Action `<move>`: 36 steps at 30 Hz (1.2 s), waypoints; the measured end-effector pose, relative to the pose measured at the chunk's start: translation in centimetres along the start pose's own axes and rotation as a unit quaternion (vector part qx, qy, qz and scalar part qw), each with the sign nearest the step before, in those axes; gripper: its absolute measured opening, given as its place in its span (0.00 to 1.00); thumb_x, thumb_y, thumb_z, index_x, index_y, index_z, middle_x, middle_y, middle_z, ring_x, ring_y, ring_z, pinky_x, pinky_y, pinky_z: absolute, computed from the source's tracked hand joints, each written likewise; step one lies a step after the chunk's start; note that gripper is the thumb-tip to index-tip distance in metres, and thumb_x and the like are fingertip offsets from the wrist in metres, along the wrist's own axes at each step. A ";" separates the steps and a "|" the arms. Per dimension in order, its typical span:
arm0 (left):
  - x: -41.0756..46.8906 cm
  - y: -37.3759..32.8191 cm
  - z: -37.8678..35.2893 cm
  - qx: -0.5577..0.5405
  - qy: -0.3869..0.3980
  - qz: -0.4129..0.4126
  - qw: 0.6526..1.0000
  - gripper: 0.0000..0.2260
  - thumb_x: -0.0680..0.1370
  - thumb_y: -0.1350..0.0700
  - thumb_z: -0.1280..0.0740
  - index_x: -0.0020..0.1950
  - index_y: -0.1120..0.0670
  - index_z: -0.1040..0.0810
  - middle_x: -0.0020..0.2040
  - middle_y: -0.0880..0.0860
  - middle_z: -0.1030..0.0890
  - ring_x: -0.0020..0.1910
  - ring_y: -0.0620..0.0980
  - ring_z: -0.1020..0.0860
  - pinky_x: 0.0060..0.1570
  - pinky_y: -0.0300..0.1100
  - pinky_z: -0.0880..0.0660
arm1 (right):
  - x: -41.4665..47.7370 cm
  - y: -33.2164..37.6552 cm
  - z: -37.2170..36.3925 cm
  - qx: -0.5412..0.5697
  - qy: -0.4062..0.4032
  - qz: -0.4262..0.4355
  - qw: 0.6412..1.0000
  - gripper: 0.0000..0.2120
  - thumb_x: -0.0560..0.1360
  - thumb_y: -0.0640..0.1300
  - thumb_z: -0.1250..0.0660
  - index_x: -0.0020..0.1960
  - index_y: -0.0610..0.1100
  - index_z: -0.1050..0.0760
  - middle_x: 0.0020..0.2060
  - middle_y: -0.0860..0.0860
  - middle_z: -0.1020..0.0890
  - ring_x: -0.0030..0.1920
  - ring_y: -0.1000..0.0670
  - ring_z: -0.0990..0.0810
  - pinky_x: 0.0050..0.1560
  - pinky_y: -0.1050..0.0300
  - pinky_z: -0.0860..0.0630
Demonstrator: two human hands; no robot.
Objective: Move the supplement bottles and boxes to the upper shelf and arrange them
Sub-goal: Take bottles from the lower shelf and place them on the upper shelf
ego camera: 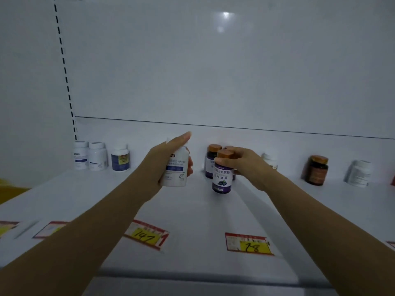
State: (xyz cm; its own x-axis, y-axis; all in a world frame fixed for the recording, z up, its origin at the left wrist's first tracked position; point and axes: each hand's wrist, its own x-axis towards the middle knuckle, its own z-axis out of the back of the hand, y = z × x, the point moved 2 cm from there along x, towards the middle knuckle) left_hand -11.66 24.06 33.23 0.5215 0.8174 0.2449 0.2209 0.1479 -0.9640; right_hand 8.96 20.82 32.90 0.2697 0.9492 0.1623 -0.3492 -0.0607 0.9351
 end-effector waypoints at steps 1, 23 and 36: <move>0.8 0.2 0.5 -0.001 0.002 0.000 1.000 0.17 0.66 0.39 0.31 0.36 0.54 0.24 0.35 0.55 0.20 0.31 0.51 0.22 0.39 0.43 0.24 | 0.9 -0.3 -0.2 -0.007 -0.013 -0.005 1.000 0.16 0.70 0.41 0.26 0.56 0.42 0.26 0.52 0.48 0.21 0.53 0.47 0.21 0.59 0.48 0.23; 4.0 1.6 4.6 0.017 0.007 0.024 1.000 0.16 0.72 0.41 0.32 0.42 0.54 0.26 0.36 0.55 0.20 0.34 0.52 0.22 0.41 0.45 0.23 | 4.2 -1.2 -2.4 -0.251 -0.146 0.060 0.955 0.22 0.72 0.45 0.28 0.64 0.43 0.29 0.58 0.45 0.23 0.52 0.51 0.26 0.48 0.60 0.31; 2.5 1.1 6.8 0.017 -0.014 0.034 0.999 0.17 0.71 0.41 0.31 0.41 0.54 0.25 0.36 0.55 0.20 0.33 0.52 0.22 0.37 0.43 0.23 | 3.0 2.8 -4.6 -0.431 -0.094 0.137 0.887 0.21 0.76 0.48 0.35 0.67 0.45 0.30 0.65 0.47 0.29 0.65 0.45 0.30 0.60 0.59 0.33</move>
State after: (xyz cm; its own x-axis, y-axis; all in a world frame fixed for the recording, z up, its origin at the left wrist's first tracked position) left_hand -15.76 30.08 32.10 0.5115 0.8409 0.1766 0.1579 0.1100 -0.9813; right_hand 4.66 24.90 34.51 0.1856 0.8622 0.4713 -0.9594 0.0552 0.2768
